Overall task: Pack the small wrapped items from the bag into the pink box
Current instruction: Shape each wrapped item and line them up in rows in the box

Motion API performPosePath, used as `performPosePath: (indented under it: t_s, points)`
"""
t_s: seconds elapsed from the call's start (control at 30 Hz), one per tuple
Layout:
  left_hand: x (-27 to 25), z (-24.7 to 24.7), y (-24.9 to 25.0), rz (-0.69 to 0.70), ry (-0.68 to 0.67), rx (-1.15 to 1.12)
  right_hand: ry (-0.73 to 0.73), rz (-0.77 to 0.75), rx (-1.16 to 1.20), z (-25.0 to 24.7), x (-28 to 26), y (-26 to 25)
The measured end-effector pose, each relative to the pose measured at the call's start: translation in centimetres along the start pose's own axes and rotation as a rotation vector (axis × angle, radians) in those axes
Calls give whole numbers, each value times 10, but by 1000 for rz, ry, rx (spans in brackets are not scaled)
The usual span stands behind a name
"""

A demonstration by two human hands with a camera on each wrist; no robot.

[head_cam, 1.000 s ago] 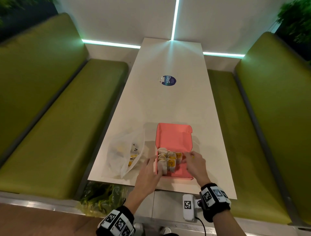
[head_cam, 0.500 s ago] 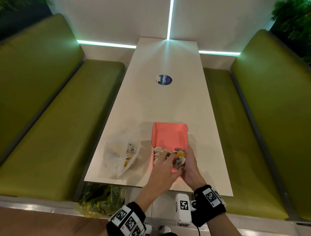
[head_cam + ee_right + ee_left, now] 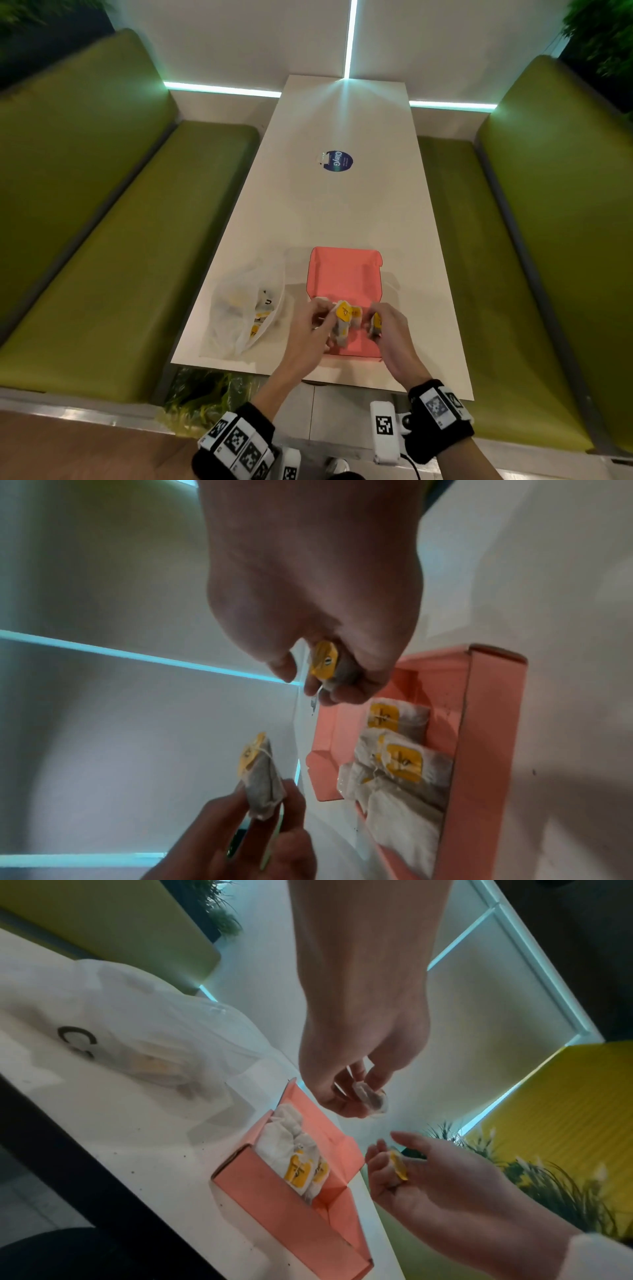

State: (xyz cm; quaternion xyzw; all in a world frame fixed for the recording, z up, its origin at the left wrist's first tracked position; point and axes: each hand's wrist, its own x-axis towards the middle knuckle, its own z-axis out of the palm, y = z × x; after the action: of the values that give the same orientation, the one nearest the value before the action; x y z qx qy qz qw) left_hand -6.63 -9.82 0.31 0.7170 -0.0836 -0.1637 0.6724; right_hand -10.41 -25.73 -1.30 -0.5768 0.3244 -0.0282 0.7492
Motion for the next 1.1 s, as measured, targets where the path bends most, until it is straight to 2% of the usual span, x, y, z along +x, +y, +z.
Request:
performPosePath:
  t_s: [0.2,0.33,0.43,0.67,1.0,1.1]
  points:
    - [1,1,5,-65,17,-127,-268,-193,-215,9,-17,-14]
    - [-2,3,12,-66,-4,-108,-246,-291,-324,10,-19,-14]
    - [-2,4,12,-17,-37,-4,-248,-327,-379,6,-17,-14]
    - [-7,11,13,70,4,99,-193,-457,-550,0,-21,-11]
    - [-8,10,12,199,83,219,-121,-400,-487,-3,-23,-9]
    - [-3,4,9,236,69,300,-124,-400,-499,-3,-24,-9]
